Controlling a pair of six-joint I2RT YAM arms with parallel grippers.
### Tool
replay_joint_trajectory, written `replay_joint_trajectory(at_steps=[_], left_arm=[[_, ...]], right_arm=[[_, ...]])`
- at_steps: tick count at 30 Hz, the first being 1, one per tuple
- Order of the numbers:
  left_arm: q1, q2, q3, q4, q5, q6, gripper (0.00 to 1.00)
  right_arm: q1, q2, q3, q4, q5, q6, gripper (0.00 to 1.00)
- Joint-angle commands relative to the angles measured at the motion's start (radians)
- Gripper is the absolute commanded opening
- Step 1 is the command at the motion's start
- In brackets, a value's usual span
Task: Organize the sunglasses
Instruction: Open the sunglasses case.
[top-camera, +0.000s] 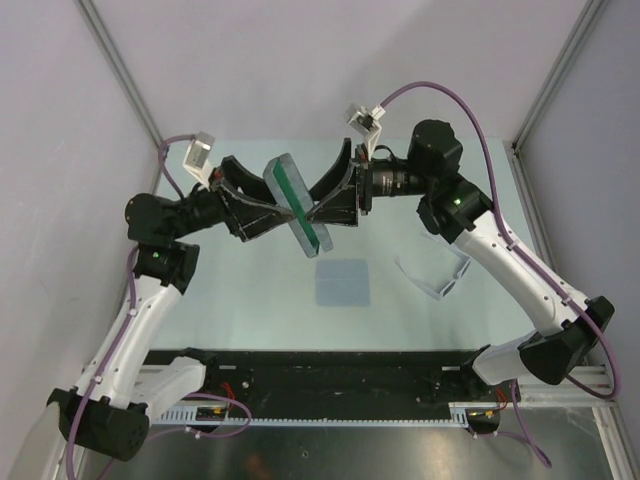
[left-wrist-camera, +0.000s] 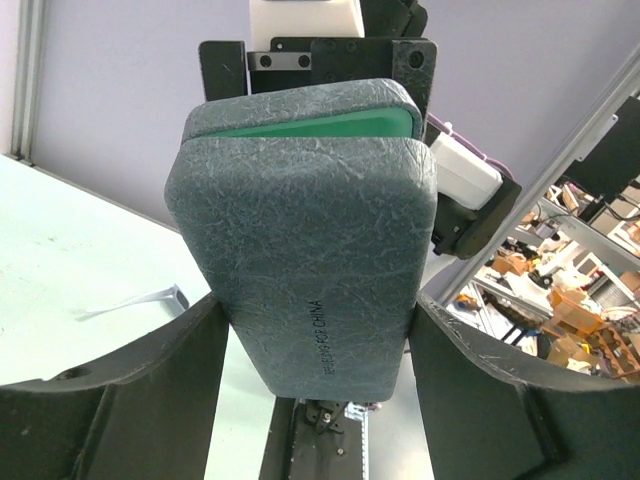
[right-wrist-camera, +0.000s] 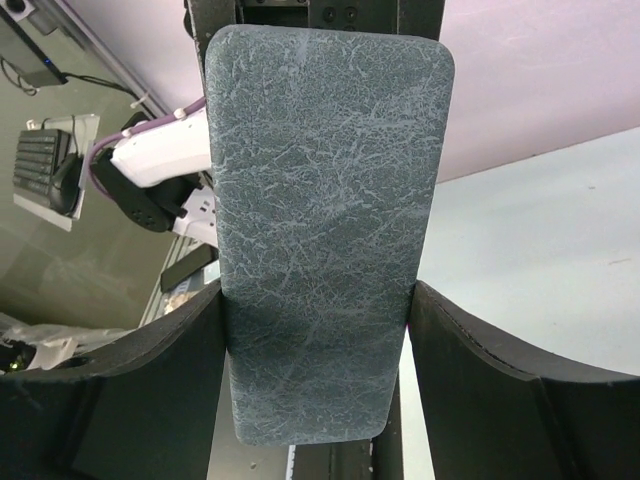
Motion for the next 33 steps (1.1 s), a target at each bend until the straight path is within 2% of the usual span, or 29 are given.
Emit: replay_joint_trajectory(at_steps=[1,5,6,18,33], left_arm=[[-0.003,-0.09,0.056,0.095,0.071,-0.02,0.0],[-0.014,-0.105,0.067,0.107,0.089,-0.023,0.01],[-0.016,-0.112,0.067,0.109,0.092,-0.023,0.0],[-0.017,-0.136,0.081,0.129,0.106,0.002,0.01],[-0.02,-0.149,0.087,0.145,0.091,0.032,0.0]], right_arm=[[-0.083,-0.046,-0.041,0.08,-0.053,0.05,0.22],[-0.102,-0.043,-0.067,0.177,-0.112,0.141,0.02],[-0.105,-0.043,-0.072,0.198,-0.122,0.159,0.0],[-0.116,-0.044,-0.129,0.459,-0.228,0.356,0.0],[-0.114,-0.032,-0.147,0.612,-0.291,0.506,0.0]])
